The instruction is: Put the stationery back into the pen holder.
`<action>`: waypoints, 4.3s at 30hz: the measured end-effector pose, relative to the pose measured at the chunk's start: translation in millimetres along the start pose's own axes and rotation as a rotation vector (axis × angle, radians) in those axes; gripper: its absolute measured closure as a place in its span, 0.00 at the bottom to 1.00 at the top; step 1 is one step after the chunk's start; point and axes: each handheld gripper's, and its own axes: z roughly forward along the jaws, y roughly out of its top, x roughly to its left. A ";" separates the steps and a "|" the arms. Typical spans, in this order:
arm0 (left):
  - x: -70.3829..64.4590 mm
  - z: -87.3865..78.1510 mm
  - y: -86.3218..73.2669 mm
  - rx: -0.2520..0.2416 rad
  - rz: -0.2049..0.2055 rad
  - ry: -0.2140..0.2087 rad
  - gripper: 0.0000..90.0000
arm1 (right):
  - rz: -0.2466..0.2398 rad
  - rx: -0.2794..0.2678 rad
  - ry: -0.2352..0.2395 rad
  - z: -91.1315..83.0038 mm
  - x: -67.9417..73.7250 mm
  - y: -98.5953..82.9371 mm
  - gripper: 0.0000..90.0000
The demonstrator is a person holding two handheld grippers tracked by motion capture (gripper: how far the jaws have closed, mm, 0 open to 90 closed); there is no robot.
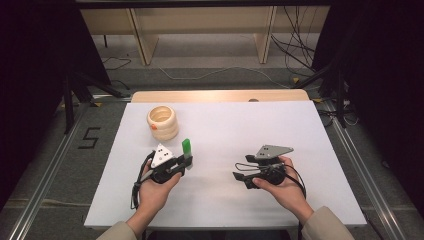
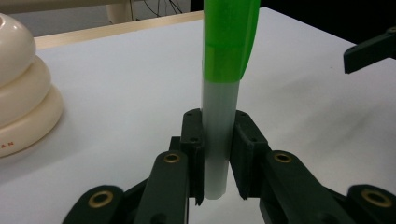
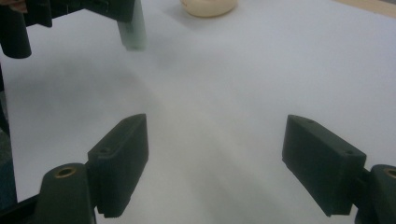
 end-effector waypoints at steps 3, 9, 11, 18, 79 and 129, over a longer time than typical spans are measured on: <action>2.2 -0.7 0.5 -0.003 0.000 0.007 0.85 | 0.005 0.017 0.001 -3.8 -2.7 -7.9 0.25; 5.2 -2.2 1.2 -0.002 0.002 0.015 0.85 | 0.020 0.023 -0.004 -9.2 -5.8 -15.6 0.24; 6.0 -2.5 1.3 -0.001 0.000 0.015 0.85 | 0.029 0.035 -0.007 -11.5 -7.3 -21.0 0.24; 10.5 -5.2 4.4 -0.009 -0.001 0.025 0.85 | 0.021 0.041 -0.012 -15.5 -8.9 -29.3 0.24; 63.4 -4.4 40.2 -0.109 0.010 0.188 0.85 | 0.054 0.069 -0.039 -33.0 -15.1 -58.5 0.23; 96.8 15.9 71.8 -0.099 0.017 0.260 0.85 | 0.062 0.079 -0.033 -34.0 -15.9 -61.4 0.20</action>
